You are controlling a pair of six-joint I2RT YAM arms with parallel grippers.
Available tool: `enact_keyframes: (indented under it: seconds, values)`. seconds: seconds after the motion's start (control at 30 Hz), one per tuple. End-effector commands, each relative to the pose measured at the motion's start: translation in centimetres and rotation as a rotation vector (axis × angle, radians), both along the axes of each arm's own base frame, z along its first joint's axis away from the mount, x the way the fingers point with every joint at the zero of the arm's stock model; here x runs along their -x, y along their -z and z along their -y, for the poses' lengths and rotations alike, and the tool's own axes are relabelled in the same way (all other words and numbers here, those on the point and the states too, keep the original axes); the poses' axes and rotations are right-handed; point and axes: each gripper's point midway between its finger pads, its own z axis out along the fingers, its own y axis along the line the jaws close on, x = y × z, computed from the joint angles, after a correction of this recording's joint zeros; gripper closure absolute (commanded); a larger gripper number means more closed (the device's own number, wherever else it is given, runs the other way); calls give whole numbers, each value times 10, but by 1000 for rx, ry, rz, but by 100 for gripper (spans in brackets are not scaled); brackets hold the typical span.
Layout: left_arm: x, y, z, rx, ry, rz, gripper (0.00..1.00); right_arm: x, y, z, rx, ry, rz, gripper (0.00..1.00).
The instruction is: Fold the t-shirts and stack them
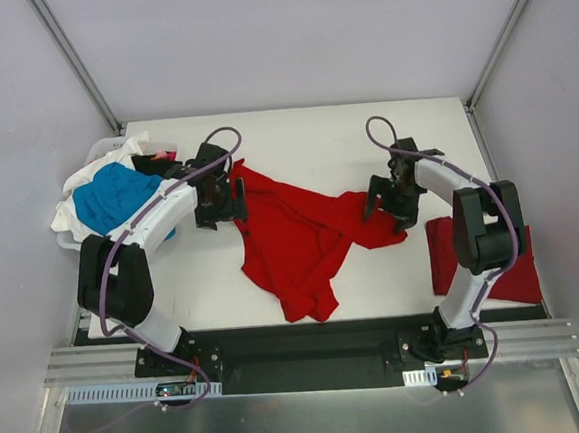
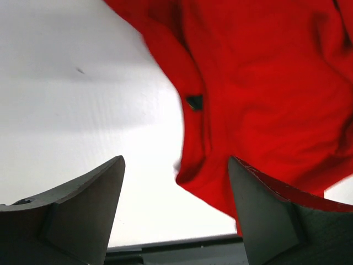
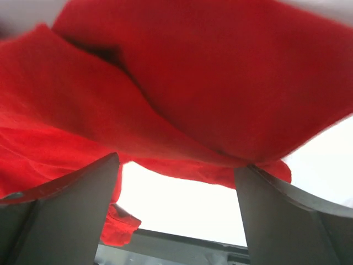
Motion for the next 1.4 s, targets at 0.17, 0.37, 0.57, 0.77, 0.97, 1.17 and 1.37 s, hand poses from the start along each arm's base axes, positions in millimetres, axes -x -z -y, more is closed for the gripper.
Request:
enact_keyframes:
  seconds: [0.17,0.37,0.57,0.77,0.97,1.17,1.37]
  values:
    - [-16,-14,-16,-9,-27,50,23,-21,-67,47,-29,107,183,10]
    - [-16,-12,-24,-9,-87,33,23,-9,-71,77,26,166,165,9]
    - [-19,-15,-13,30,-143,-22,23,0,-55,63,-58,107,117,9]
    - [-4,-6,21,-24,-53,-69,23,6,-40,49,-76,86,108,9]
    - [8,7,37,-33,-15,-116,23,3,-29,38,-85,54,120,8]
    - [1,3,40,-31,36,-99,22,9,0,31,-85,20,89,9]
    - [-1,-4,41,-24,57,-79,22,-3,13,5,-112,0,77,99]
